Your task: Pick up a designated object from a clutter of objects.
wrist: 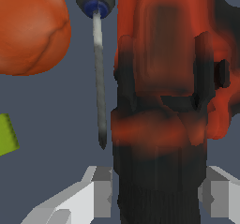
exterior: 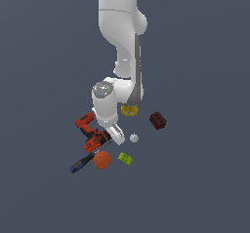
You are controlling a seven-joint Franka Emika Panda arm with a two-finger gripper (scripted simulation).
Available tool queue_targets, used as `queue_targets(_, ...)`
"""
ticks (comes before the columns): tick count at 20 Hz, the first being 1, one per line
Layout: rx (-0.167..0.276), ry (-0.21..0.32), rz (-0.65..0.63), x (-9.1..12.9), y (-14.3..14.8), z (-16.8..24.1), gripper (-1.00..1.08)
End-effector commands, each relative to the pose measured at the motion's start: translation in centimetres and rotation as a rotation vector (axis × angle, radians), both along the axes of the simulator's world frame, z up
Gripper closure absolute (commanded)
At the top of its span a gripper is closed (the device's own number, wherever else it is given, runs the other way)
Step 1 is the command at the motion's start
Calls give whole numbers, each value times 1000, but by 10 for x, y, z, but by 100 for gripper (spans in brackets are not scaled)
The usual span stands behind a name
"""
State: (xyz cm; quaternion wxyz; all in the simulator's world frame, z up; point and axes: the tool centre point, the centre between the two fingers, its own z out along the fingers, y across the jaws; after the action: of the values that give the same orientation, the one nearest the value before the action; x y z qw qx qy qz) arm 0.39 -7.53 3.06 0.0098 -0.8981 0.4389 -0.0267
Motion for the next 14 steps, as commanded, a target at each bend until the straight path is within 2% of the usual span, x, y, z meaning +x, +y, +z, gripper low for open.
queue_targets(1,0,0,-1,0,-1,-1,108)
queue_targets(14,0,-1,0,2,-1,7,108)
